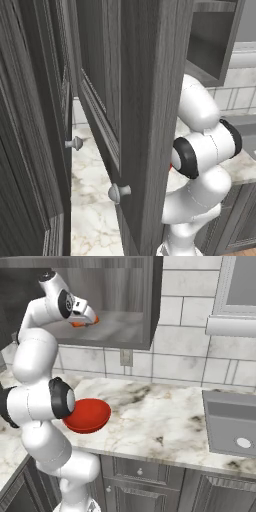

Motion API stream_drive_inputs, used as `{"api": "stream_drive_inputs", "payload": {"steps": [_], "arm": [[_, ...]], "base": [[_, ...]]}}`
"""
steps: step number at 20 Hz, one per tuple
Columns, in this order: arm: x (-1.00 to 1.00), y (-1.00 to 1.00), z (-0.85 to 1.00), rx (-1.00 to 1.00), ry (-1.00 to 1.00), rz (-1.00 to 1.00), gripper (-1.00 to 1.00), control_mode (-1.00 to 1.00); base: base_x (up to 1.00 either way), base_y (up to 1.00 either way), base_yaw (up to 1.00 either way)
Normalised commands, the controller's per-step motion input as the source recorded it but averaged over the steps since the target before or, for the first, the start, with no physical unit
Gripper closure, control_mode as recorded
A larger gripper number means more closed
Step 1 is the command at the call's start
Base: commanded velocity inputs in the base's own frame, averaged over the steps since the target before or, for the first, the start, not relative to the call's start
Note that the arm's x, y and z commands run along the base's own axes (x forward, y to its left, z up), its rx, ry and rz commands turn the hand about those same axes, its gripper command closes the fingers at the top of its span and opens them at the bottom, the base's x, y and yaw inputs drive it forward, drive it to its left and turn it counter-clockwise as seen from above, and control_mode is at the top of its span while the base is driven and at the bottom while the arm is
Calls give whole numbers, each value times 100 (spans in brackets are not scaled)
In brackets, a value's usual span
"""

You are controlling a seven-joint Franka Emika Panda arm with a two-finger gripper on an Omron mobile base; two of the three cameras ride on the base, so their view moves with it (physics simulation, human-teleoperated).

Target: Pick the carrot from the cabinet and place it in the bowl. Then pick the bowl and place it in the sink. Then turn on the sink facuet.

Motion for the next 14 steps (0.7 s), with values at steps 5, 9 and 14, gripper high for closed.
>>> {"api": "stream_drive_inputs", "payload": {"steps": [5,9,14], "arm": [[-96,0,-24,-2,-14,0,100,-100],[-100,0,-39,-1,-17,0,100,-100],[-100,-1,-38,1,-4,0,100,-100]], "base": [[0,0,0],[0,0,0],[0,0,0]]}}
